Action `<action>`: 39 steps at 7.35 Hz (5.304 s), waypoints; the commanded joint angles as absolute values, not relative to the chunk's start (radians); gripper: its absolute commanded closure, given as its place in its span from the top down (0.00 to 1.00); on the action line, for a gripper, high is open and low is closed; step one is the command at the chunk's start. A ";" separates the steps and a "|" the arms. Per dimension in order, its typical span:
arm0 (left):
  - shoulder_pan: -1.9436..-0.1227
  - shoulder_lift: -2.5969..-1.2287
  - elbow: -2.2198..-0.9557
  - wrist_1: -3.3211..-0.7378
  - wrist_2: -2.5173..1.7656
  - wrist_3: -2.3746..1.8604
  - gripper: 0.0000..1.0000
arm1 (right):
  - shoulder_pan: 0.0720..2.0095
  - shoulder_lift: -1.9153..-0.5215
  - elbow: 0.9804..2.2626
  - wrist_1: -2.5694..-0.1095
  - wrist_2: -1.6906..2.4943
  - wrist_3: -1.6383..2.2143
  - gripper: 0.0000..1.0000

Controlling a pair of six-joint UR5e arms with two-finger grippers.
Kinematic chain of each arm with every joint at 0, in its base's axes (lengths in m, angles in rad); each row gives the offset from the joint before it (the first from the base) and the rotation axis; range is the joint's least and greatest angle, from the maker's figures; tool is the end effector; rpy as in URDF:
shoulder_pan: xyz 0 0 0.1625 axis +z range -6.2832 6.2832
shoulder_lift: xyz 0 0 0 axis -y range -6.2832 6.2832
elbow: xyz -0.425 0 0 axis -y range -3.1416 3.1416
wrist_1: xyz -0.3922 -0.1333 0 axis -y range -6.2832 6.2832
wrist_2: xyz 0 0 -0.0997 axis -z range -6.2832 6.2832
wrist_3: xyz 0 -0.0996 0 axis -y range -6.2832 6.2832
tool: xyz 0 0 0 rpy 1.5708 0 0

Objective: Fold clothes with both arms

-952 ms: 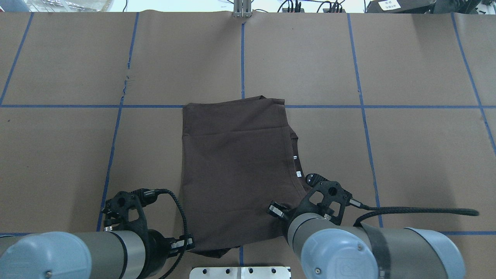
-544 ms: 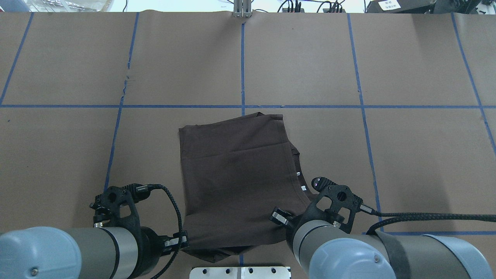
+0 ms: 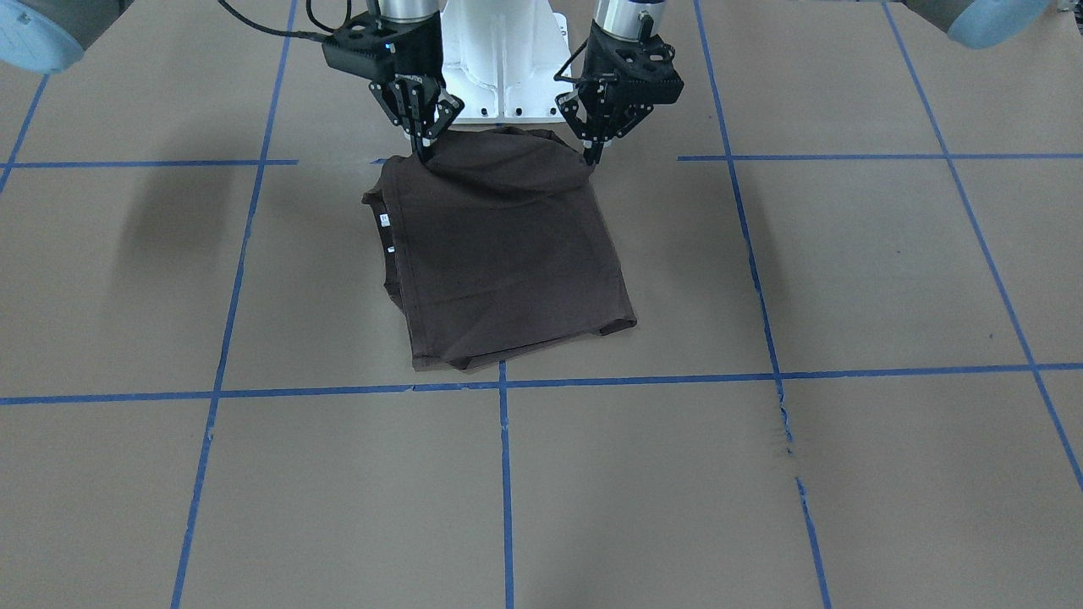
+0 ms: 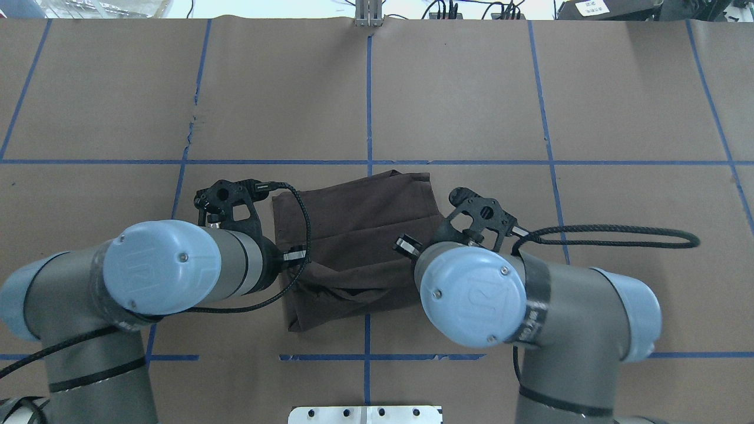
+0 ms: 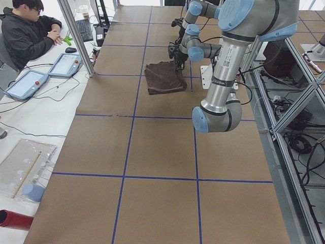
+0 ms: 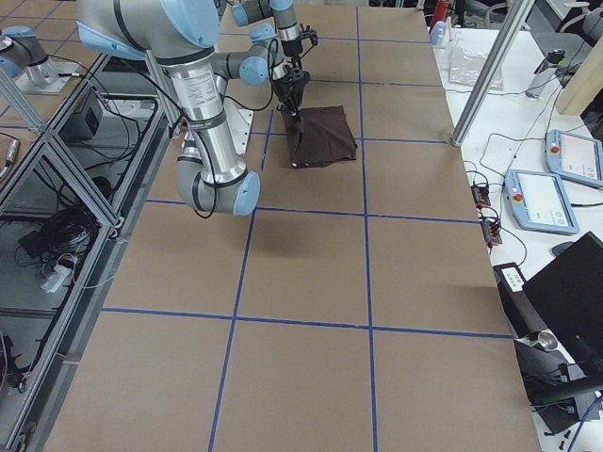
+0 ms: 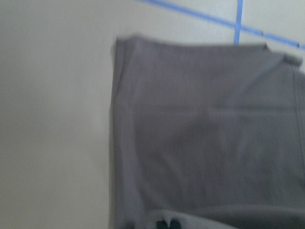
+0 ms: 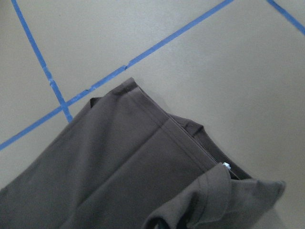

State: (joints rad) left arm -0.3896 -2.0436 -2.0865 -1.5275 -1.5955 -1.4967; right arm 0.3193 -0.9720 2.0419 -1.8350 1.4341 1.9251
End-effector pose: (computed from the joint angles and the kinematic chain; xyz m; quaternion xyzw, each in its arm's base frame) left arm 0.4575 -0.3293 0.1908 0.0939 0.4455 -0.1343 0.8801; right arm -0.4933 -0.3178 0.1660 0.0560 -0.3922 0.3286 0.8574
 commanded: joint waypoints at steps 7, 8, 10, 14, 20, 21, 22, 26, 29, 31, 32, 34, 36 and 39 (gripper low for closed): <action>-0.535 -2.080 -1.714 -1.840 -1.597 -1.359 0.00 | 0.479 -0.847 1.511 -1.436 1.505 1.775 0.00; -0.535 -2.079 -1.694 -1.857 -1.597 -1.359 0.00 | 0.482 -0.848 1.503 -1.437 1.505 1.761 0.00; -0.537 -2.076 -1.693 -1.862 -1.595 -1.286 0.99 | 0.486 -0.844 1.494 -1.433 1.505 1.593 1.00; -0.563 -2.072 -1.700 -1.885 -1.658 -1.189 1.00 | 0.458 -0.805 1.512 -1.440 1.566 1.510 1.00; -0.563 -2.075 -1.701 -1.887 -1.658 -1.193 1.00 | 0.535 -0.804 1.340 -1.444 1.480 1.235 1.00; -0.561 -2.075 -1.703 -1.887 -1.658 -1.196 1.00 | 0.595 -0.784 1.277 -1.440 1.494 1.198 1.00; -0.561 -2.074 -1.703 -1.887 -1.658 -1.198 1.00 | 0.660 -0.763 1.229 -1.439 1.564 1.193 1.00; -0.537 -2.132 -1.630 -1.887 -1.658 -1.209 1.00 | 0.781 -0.755 1.238 -1.352 1.773 1.161 1.00; -0.485 -2.161 -1.603 -1.884 -1.652 -1.221 1.00 | 0.778 -0.782 1.262 -1.351 1.773 1.161 1.00; -0.489 -2.216 -1.498 -1.887 -1.649 -1.270 1.00 | 0.778 -0.784 1.264 -1.351 1.773 1.163 1.00; -0.521 -2.217 -1.491 -1.887 -1.649 -1.267 1.00 | 0.778 -0.784 1.264 -1.350 1.773 1.163 1.00; -0.592 -2.217 -1.438 -1.899 -1.651 -1.258 1.00 | 0.778 -0.787 1.266 -1.350 1.773 1.163 1.00; -0.664 -2.217 -1.318 -1.997 -1.649 -1.197 1.00 | 0.775 -0.788 1.267 -1.350 1.773 1.164 1.00; -0.696 -2.247 -1.313 -2.091 -1.661 -1.146 1.00 | 0.770 -0.792 1.267 -1.348 1.772 1.163 1.00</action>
